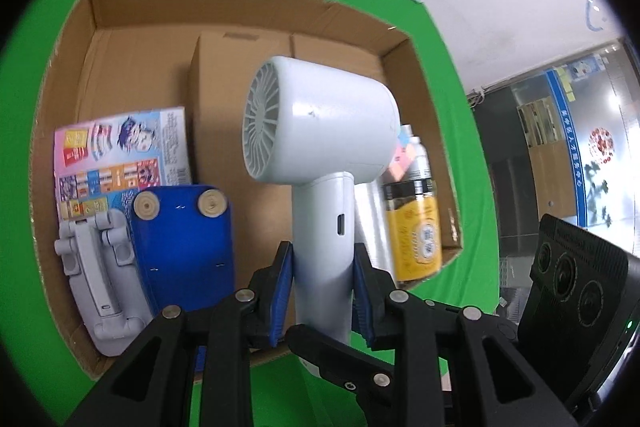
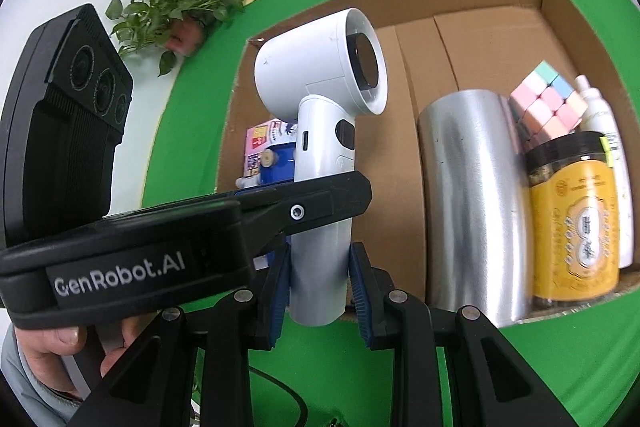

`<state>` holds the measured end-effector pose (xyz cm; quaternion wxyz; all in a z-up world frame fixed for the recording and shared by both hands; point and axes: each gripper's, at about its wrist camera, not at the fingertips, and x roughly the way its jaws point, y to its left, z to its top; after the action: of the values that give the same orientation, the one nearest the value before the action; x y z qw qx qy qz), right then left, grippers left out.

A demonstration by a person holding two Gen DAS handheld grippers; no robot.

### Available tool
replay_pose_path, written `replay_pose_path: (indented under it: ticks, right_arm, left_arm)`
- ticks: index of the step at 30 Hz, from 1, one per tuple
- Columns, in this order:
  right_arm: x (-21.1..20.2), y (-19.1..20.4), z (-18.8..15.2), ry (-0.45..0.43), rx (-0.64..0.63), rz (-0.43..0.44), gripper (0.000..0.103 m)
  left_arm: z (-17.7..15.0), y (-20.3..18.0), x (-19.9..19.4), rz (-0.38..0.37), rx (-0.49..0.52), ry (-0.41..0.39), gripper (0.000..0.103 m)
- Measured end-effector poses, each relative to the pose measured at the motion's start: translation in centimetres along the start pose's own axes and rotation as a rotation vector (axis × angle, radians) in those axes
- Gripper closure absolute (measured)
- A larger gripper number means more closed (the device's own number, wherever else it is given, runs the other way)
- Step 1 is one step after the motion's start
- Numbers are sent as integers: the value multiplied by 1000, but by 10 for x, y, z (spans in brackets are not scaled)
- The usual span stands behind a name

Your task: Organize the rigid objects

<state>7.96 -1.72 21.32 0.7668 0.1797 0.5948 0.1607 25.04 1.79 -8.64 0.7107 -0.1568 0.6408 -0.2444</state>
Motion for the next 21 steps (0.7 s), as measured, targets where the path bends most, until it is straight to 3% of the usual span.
replay_pose_path:
  ticks: [2, 3, 5, 6, 7, 14, 17, 21]
  right_arm:
    - [8, -1, 2, 5, -12, -40, 71]
    - [8, -2, 2, -8, -21, -60, 68]
    - [3, -2, 2, -30, -25, -86, 45]
    - [-4, 0, -1, -51, -31, -128, 28]
    - [-11, 2, -3, -71, -37, -156, 20]
    - [-80, 34, -26, -143, -124, -270, 13]
    - [-112, 41, -40, -168, -151, -316, 6]
    - [-160, 51, -68, -208, -192, -313, 2]
  left_arm:
    - [-2, 4, -1, 12, -25, 3, 72]
    - [-5, 4, -7, 41, -21, -11, 65]
    - [-11, -2, -21, 94, 7, -56, 50]
    - [-16, -6, -32, 123, 28, -95, 39]
    - [-22, -12, -44, 166, 49, -139, 31]
    - [-71, -56, -123, 421, 149, -463, 29]
    - [-100, -81, -152, 487, 160, -579, 23]
    - [-119, -104, -165, 561, 135, -582, 23]
